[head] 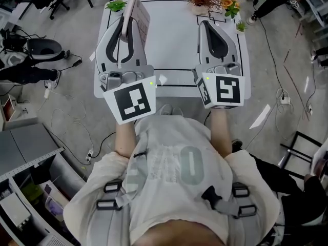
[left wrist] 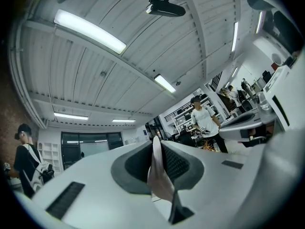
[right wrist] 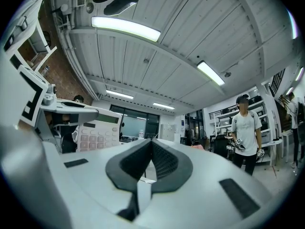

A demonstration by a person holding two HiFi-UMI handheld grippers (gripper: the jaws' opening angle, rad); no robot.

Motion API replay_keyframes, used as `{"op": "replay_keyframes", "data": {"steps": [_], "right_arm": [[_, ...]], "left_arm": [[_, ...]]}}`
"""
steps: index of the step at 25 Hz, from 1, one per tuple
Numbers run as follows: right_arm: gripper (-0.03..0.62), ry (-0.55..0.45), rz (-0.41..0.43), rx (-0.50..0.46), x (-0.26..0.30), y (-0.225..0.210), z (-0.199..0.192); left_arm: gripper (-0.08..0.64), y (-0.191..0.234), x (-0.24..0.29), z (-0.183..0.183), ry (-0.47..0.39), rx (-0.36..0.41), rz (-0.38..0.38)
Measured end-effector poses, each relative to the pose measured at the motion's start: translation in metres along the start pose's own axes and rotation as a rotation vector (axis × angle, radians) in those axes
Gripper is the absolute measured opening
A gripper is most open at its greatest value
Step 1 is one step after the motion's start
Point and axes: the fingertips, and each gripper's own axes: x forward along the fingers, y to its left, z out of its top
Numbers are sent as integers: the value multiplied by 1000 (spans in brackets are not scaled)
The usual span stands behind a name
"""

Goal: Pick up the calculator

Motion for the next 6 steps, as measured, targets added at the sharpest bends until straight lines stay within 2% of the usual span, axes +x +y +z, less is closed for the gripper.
{"op": "replay_keyframes", "data": {"steps": [6], "right_arm": [[3, 11, 17, -36, 1, 15, -2]], "left_arm": [[60, 4, -8, -1, 5, -7, -7]]}}
